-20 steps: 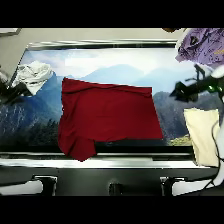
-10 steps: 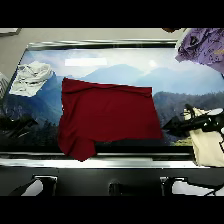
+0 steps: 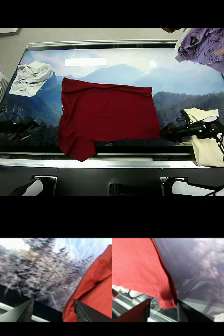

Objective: Fold the clothes and pants, and hang the long-sleeved shirts on hangers.

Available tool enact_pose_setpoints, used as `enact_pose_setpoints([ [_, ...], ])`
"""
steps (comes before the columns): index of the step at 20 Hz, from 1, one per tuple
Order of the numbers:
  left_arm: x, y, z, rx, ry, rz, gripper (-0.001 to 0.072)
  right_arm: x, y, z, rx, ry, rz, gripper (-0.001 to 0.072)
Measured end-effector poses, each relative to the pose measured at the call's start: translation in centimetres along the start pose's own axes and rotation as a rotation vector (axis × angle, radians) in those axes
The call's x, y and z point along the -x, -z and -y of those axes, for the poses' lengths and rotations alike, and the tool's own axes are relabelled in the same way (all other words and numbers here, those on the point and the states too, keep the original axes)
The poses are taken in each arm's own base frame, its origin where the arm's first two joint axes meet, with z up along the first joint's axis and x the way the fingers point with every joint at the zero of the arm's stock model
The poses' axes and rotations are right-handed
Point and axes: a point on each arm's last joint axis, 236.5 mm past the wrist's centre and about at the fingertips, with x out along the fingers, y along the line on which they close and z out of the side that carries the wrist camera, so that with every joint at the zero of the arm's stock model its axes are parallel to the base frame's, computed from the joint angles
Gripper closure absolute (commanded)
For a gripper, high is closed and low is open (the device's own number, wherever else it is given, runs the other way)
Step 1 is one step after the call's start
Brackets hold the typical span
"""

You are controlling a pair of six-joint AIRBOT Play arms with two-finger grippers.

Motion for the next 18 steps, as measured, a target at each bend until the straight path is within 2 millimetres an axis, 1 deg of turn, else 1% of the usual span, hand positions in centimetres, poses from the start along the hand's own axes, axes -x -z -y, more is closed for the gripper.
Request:
enact_pose_setpoints([
  [1,-0.2,0.3,0.1,0.004,0.006,-0.009,0.0183,-0.3,0.0,-0.1,0.011,0.005,-0.001,0.0403],
  [2,-0.4,0.6,0.2,0.001,0.015,-0.018,0.0183,-0.6,0.0,-0.3,0.023,0.012,-0.005,0.0462],
  [3,-0.7,1.0,0.3,-0.001,0.029,-0.032,0.0183,-1.0,0.0,-0.5,0.04,0.026,-0.011,0.0558],
  [4,-1.0,1.5,0.2,-0.003,0.044,-0.046,0.0182,-1.5,0.0,-0.7,0.059,0.042,-0.015,0.068],
  [7,-2.2,3.7,0.7,-0.008,0.157,-0.083,0.0183,-2.5,0.1,-1.3,0.086,0.066,-0.031,0.0684],
  [11,-3.8,6.7,2.3,-0.006,0.337,-0.105,0.0183,-2.7,0.2,-1.6,0.091,0.083,-0.033,0.0684],
  [14,-5.2,8.5,2.8,0.011,0.405,-0.122,0.0183,-2.7,0.2,-1.7,0.095,0.089,-0.03,0.0684],
  [17,-6.2,9.5,2.7,0.028,0.426,-0.125,0.0183,-2.5,0.5,-1.7,0.102,0.094,-0.037,0.0684],
  [18,-6.4,9.4,2.7,0.036,0.43,-0.115,0.0183,-2.5,0.6,-1.8,0.101,0.096,-0.038,0.0684],
])
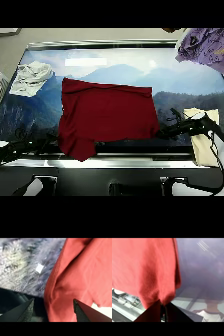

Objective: Fold the clothes and pants, and hang the long-sleeved shirts on hangers.

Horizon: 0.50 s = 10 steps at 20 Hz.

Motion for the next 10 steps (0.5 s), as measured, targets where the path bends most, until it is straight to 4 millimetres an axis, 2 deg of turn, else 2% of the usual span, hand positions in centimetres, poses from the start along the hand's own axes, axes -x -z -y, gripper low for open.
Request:
enact_pose_setpoints([
  [3,-0.3,-0.3,-0.3,0.006,0.001,0.025,0.0189,0.4,0.0,-0.1,0.012,0.008,0.011,0.0684],
  [4,-0.4,-0.5,-0.4,0.013,0.002,0.031,0.0224,0.6,0.0,-0.4,0.015,0.003,0.017,0.0684],
  [7,-1.4,-0.5,-0.1,0.04,0.022,0.019,0.0226,1.2,-0.2,-1.0,0.016,-0.002,0.039,0.0684],
  [8,-1.9,-0.2,0.0,0.045,0.027,0.002,0.0374,1.4,-0.3,-1.2,0.021,-0.003,0.049,0.0684],
  [9,-2.5,0.1,-0.1,0.045,0.018,-0.017,0.056,1.6,-0.3,-1.4,0.022,-0.002,0.057,0.0684],
  [10,-2.9,0.4,-0.4,0.04,0.006,-0.032,0.0625,1.9,-0.4,-1.5,0.022,-0.001,0.067,0.0684],
])
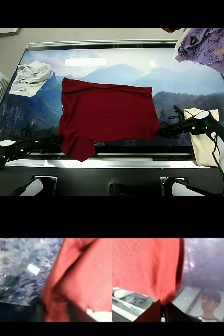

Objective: Fold the clothes and pants, and hang the long-sleeved shirts on hangers.

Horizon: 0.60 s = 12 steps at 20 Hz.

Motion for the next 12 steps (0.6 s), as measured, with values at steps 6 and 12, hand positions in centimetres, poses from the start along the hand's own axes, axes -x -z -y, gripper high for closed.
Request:
enact_pose_setpoints([
  [6,0.0,-2.0,2.3,-0.02,0.041,0.034,0.0692,2.3,-0.9,-2.6,0.02,-0.033,0.096,0.0685],
  [12,7.0,-10.0,12.9,-0.254,0.124,0.22,0.0694,7.6,-6.1,-10.1,0.189,-0.043,0.281,0.0686],
])
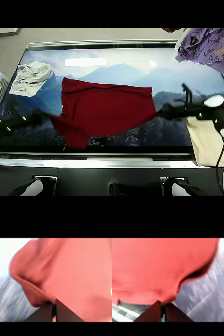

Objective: Fold the clothes and pants, and hang the long-sleeved shirts on hangers.

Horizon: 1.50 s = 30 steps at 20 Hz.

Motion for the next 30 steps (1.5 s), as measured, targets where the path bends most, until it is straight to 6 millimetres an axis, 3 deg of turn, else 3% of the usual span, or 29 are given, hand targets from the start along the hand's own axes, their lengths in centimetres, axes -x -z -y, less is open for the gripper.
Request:
enact_pose_setpoints([
  [2,3.3,-5.2,4.7,-0.143,-0.006,0.107,0.0694,2.3,-3.9,-3.0,0.11,0.063,0.096,0.0686],
  [4,8.1,-10.1,10.1,-0.297,-0.03,0.247,0.0694,5.9,-7.9,-6.6,0.22,0.134,0.22,0.0686],
  [6,14.3,-13.5,16.0,-0.452,-0.059,0.405,0.0694,11.2,-11.3,-10.9,0.305,0.181,0.375,0.0686],
  [8,21.0,-15.2,21.2,-0.573,-0.099,0.574,0.0694,17.5,-12.9,-15.5,0.375,0.194,0.533,0.0686],
  [10,27.1,-14.8,25.3,-0.662,-0.134,0.717,0.0694,23.8,-12.2,-19.7,0.439,0.19,0.676,0.0686],
  [12,32.8,-12.9,28.2,-0.72,-0.174,0.853,0.0694,29.6,-9.9,-23.0,0.488,0.183,0.807,0.0686],
  [15,39.0,-9.4,29.8,-0.728,-0.23,1.007,0.0694,36.4,-4.7,-26.3,0.545,0.164,0.961,0.0686],
  [18,43.2,-6.5,29.9,-0.702,-0.277,1.115,0.0694,40.3,-1.0,-27.4,0.564,0.172,1.059,0.0686],
  [21,43.8,-5.8,29.0,-0.662,-0.305,1.124,0.0694,41.2,-0.3,-26.8,0.549,0.203,1.08,0.0686],
  [23,42.3,-6.5,27.9,-0.633,-0.312,1.077,0.0694,40.0,-1.6,-25.8,0.526,0.225,1.041,0.0686],
  [24,40.6,-7.3,27.0,-0.616,-0.311,1.027,0.0694,38.7,-2.8,-25.0,0.508,0.241,1.002,0.0685],
  [27,32.8,-10.0,23.3,-0.593,-0.308,0.803,0.0694,32.5,-7.6,-20.9,0.433,0.312,0.812,0.0685],
  [30,22.2,-12.7,18.1,-0.58,-0.313,0.534,0.0694,23.7,-12.5,-14.8,0.337,0.395,0.568,0.0685],
])
